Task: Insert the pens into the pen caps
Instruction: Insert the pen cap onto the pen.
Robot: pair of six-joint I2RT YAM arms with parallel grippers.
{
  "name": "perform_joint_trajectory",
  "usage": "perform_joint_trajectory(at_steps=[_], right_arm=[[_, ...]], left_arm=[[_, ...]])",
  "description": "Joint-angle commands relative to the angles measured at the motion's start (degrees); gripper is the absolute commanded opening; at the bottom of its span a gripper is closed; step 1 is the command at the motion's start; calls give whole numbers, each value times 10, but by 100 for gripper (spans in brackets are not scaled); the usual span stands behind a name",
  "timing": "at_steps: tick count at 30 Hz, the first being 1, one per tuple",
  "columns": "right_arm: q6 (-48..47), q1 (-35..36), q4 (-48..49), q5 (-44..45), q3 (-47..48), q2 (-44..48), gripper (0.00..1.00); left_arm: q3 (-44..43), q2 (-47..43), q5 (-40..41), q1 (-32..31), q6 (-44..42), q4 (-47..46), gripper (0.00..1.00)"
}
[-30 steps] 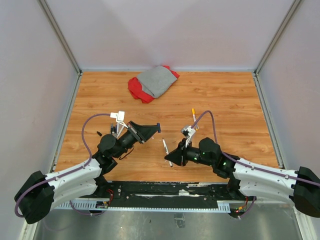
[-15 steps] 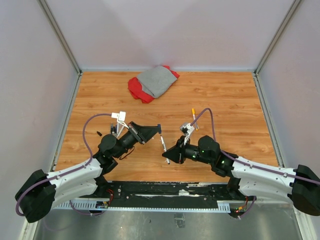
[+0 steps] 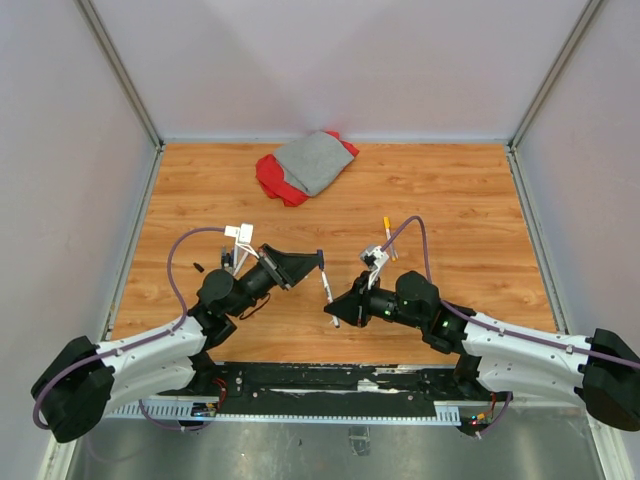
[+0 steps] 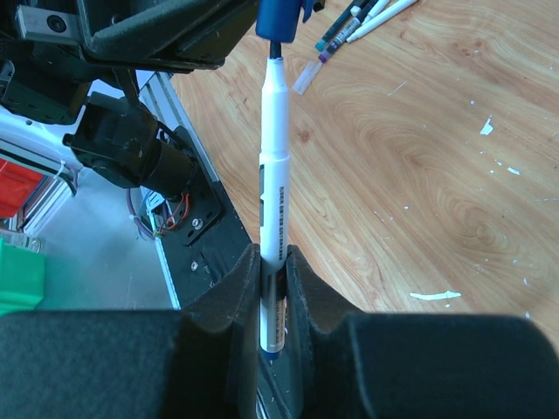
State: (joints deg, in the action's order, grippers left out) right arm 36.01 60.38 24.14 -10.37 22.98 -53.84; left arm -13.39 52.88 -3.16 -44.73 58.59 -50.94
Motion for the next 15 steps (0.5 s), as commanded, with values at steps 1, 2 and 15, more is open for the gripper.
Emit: perform_joint_trajectory(at_steps=[1, 2, 15], right_arm=[[4, 15, 14, 19, 19, 1, 1], [5, 15, 14, 20, 19, 2, 1], [24, 14, -5, 69, 25, 14, 1]], left_arm=[[9, 9, -9, -8, -2, -35, 1], [10, 10, -9, -9, -3, -38, 1], [24, 32, -5, -29, -7, -75, 0]])
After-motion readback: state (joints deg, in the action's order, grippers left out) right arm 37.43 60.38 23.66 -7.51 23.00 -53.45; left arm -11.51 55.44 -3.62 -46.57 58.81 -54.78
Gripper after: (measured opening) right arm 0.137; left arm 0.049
